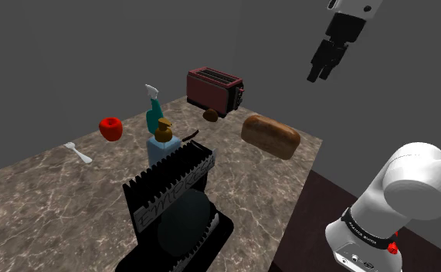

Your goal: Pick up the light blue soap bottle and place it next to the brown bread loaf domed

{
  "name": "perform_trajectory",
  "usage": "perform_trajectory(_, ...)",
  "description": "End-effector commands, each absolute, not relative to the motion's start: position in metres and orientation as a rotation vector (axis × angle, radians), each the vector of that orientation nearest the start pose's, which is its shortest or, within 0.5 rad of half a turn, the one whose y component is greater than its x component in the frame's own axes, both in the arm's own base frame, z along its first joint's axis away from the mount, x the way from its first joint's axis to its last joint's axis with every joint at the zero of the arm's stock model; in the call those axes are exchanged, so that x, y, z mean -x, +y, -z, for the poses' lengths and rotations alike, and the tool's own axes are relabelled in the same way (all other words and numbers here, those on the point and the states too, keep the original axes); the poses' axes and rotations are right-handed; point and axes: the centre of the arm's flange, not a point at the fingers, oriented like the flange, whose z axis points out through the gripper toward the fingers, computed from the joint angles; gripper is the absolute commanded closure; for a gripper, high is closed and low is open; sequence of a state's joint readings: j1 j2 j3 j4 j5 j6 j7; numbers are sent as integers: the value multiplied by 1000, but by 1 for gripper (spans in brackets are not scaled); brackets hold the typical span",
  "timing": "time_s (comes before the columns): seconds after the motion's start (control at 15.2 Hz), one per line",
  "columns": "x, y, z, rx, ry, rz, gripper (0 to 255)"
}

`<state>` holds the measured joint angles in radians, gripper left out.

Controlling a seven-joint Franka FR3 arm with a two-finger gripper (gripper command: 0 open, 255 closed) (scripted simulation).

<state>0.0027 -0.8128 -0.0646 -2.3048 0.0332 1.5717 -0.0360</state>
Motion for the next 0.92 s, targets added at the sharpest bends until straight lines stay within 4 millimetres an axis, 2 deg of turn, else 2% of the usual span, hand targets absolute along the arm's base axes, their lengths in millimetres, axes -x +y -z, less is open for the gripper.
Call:
perform_trajectory(0.0, -299, -23, -623, 3062, 10, 125, 0)
perform_trajectory(0.86, -402, 109, -573, 3086, -16, 135, 0)
